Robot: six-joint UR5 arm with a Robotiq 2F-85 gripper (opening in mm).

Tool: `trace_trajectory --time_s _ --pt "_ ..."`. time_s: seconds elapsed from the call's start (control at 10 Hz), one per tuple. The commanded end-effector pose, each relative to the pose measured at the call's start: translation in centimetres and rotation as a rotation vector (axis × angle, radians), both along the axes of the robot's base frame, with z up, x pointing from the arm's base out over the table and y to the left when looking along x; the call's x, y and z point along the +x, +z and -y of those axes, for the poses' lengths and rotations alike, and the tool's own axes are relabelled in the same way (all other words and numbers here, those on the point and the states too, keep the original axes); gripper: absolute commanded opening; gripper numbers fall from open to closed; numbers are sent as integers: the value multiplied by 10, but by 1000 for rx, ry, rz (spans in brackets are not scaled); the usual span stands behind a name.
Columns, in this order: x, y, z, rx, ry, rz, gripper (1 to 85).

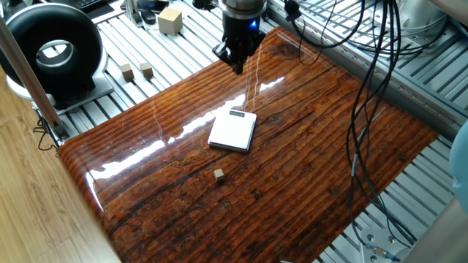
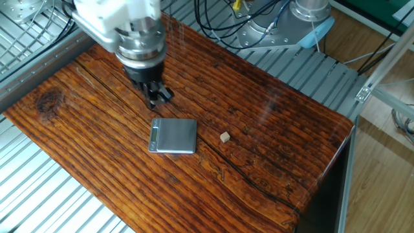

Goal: Place the block on the scale

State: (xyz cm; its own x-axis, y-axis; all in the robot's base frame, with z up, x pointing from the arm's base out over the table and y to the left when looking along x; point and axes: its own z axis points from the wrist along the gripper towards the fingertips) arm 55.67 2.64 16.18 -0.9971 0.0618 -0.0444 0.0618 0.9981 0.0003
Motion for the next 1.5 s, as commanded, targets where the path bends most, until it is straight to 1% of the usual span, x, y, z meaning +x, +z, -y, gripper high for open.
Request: trace_trajectory --time_s 0.0,0.1,0.2,0.3,0.5,0.7,0.8,0.9,1.0,1.1,1.2,1.3,1.4 --pt "-23 -12 -39 12 26 -32 10" --pt "-39 -11 -51 18 37 -64 10" --pt "-52 -12 -63 19 34 -80 10" --pt "-65 -16 -77 19 31 -84 10" --pt "-86 -27 -99 28 56 -89 10" --pt "-101 -40 -109 16 72 -83 10" --pt "-107 -42 -113 16 80 -84 10" --pt "-114 -46 -120 25 82 -81 10" --pt "-116 -53 -117 -7 72 -51 10" --pt "-122 -63 -115 -35 62 -28 10" --pt "-129 -70 -123 -19 63 -22 10" --pt "-130 -74 -123 -17 67 -18 10" --pt "-129 -73 -124 -16 67 -19 10"
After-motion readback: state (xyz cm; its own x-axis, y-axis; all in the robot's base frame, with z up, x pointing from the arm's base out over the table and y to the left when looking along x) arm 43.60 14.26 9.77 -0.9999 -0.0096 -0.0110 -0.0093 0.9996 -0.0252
